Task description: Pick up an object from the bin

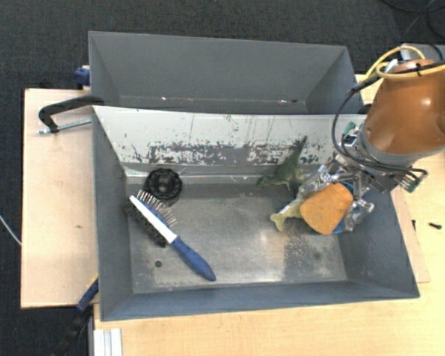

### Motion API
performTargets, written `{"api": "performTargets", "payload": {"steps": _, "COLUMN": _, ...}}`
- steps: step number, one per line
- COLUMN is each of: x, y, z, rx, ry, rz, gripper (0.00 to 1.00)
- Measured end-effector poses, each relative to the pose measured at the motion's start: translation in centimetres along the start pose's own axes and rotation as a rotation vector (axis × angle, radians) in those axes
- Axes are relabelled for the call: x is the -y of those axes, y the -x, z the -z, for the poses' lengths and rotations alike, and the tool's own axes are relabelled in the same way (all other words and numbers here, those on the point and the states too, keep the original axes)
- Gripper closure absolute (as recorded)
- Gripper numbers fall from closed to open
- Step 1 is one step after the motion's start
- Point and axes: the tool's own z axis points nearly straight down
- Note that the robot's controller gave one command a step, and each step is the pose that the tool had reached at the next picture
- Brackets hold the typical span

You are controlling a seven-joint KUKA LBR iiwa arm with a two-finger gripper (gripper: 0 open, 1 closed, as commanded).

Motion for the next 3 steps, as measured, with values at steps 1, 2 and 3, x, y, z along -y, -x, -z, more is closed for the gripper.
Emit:
{"api": "performTargets", "payload": {"steps": 1, "x": -0.4, "y": 0.3, "z": -0.3, "rx": -0.001, "ry": 0.009, "rz": 0.004, "gripper": 0.00}}
{"api": "performTargets", "payload": {"steps": 2, "x": 1.4, "y": 0.4, "z": -7.3, "rx": 0.014, "ry": 0.017, "rz": 0.523, "gripper": 0.00}}
{"api": "performTargets", "payload": {"steps": 3, "x": 1.8, "y": 0.2, "z": -7.4, "rx": 0.014, "ry": 0.003, "rz": 0.527, "gripper": 1.00}}
